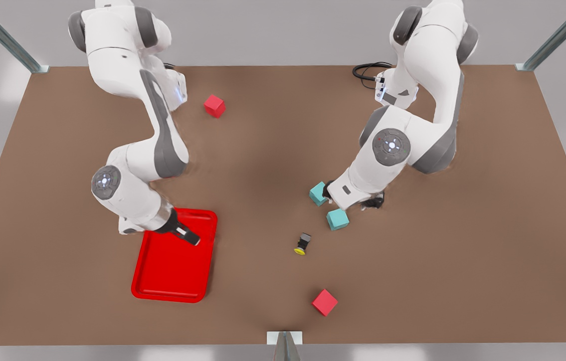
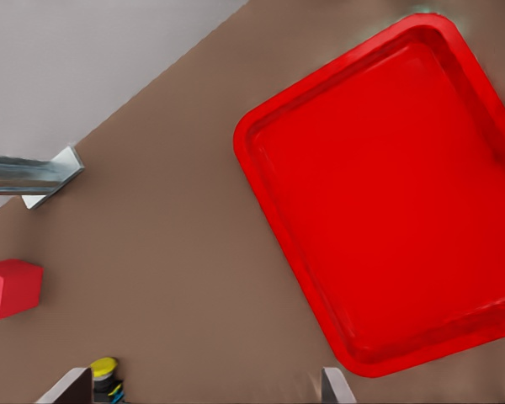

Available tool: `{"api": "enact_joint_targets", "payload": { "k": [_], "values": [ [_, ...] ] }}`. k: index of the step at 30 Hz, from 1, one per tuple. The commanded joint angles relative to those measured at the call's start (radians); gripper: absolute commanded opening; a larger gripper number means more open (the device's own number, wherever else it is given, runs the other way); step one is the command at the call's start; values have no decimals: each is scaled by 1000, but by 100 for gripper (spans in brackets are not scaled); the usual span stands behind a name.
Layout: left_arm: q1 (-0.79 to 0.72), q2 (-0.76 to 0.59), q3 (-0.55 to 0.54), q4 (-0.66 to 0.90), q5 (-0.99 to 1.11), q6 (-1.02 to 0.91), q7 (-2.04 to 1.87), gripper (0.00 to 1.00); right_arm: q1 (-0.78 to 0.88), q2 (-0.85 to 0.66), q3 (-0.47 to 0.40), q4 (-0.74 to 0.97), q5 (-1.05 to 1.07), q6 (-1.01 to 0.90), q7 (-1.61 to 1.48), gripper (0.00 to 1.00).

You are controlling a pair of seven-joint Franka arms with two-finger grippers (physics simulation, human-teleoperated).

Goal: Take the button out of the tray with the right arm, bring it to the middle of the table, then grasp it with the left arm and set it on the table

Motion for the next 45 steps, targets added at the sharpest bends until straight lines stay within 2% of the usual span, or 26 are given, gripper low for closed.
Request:
{"api": "enact_joint_targets", "payload": {
  "k": [1,3,5,6,7,8,15,24,34,37,45],
  "values": [
    [-28,29,3,32,1,67,-178,100,-106,-54,3,-44,-171,-269,-677,100],
    [-30,135,4,95,9,122,-164,100,-200,-76,0,-61,-179,-298,-860,100],
    [-128,219,148,108,8,210,-149,100,-241,-171,6,-91,-199,-312,-788,100],
    [-142,264,161,108,8,254,-149,100,-362,-229,115,-99,-205,-352,-737,100],
    [-156,291,171,108,8,305,-155,100,-421,-307,204,-177,-257,-364,-700,100],
    [-165,300,174,108,8,331,-161,100,-453,-310,231,-176,-268,-372,-679,100],
    [-185,400,171,98,6,435,-167,100,-445,-277,236,-142,-294,-297,-743,100],
    [-229,477,173,52,44,348,-65,100,-448,-223,258,-96,-306,-300,-851,100],
    [-205,521,173,60,38,391,58,100,-455,-222,258,-91,-306,-318,-851,100],
    [-152,514,122,68,-11,375,95,100,-456,-220,258,-93,-306,-318,-851,100],
    [-157,540,127,60,-12,403,93,100,-459,-215,256,-91,-306,-315,-851,100]
  ]
}}
